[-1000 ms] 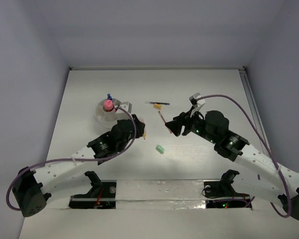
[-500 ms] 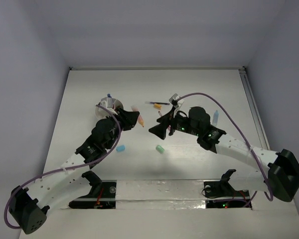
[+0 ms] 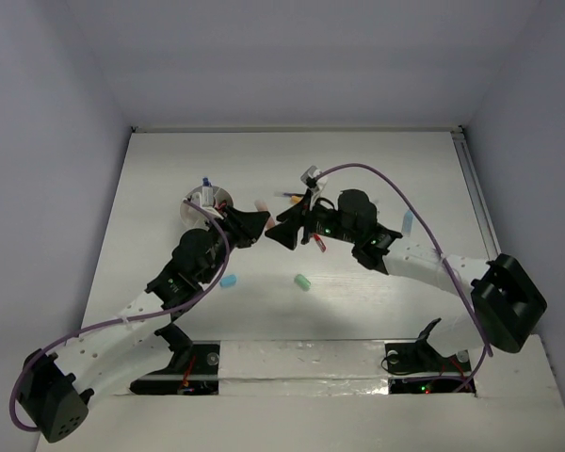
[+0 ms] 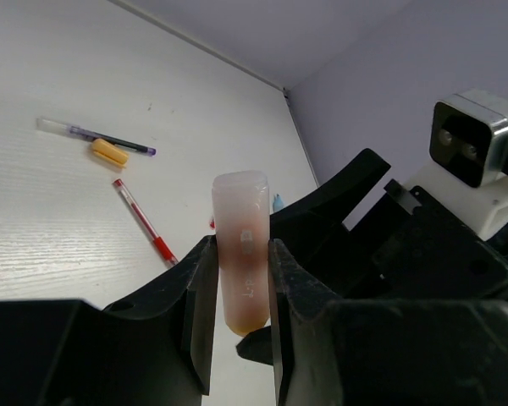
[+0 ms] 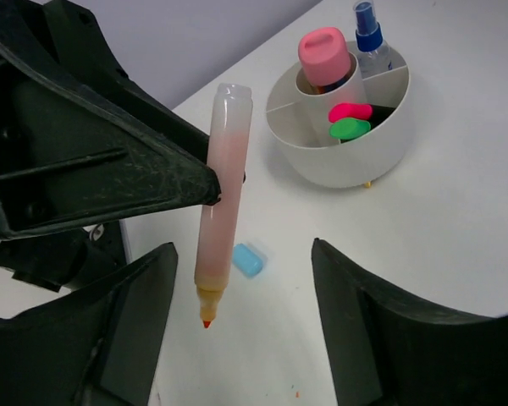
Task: Sort the stationery into containers
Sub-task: Pick up the pen from the center of the board.
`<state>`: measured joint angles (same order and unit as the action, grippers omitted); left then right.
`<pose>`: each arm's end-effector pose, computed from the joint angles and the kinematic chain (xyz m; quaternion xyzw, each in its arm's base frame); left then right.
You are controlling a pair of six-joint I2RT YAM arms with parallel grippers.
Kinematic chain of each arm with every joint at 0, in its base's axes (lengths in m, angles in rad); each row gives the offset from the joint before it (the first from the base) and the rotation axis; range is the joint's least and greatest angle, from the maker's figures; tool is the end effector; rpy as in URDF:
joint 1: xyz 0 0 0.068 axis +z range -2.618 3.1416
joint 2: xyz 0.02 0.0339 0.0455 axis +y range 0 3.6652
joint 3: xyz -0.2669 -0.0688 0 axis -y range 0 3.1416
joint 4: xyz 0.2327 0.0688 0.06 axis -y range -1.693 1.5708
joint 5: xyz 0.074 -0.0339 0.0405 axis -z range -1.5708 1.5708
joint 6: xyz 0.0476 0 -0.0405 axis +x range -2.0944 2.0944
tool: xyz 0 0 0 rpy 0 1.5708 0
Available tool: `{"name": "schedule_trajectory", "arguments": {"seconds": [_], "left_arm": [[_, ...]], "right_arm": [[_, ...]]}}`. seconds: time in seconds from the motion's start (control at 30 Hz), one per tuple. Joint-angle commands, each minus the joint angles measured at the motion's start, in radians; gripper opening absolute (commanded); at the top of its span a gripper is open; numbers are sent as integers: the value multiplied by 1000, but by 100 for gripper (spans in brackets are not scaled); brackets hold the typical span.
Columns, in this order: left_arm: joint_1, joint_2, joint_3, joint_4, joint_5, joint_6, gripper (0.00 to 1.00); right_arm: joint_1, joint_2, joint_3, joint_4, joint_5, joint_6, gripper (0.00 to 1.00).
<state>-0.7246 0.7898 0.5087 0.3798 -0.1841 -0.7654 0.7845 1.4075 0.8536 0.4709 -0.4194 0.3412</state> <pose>0.1499 -0.1211 0.3081 -0.0817 0.6670 -0.4550 0.5843 0.2150 0.2420 0.2957 -0.2957 0.6711 0.4830 0.4784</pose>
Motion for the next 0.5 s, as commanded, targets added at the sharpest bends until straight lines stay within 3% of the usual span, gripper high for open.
{"name": "schedule_trajectory", "arguments": {"seconds": [0.0,0.07,0.1,0.23,0.27,0.3,0.4,0.47], "left_arm": [[4,-6,-13,99,23,-12,0],[4,-9,-16,103,21,-14,0],[4,-9,-16,102,21,-14,0],[4,-15,-18,102,32,-12,0],[4,-20,-18,99,34,-11,0],[4,-21,-16,93,35,-5,0],[4,-47,-15,56,31,21,9],[4,-92,-19,16,14,51,27]], "right_arm": [[-5,14,48,109,-12,10,68],[-5,28,56,110,-9,15,58],[-5,31,61,101,-6,16,47],[-5,36,59,97,7,15,19],[-5,35,61,89,14,13,5],[-5,31,65,75,17,10,1],[-14,24,101,-35,8,-21,0],[-48,18,122,-119,-42,-27,0]]}}
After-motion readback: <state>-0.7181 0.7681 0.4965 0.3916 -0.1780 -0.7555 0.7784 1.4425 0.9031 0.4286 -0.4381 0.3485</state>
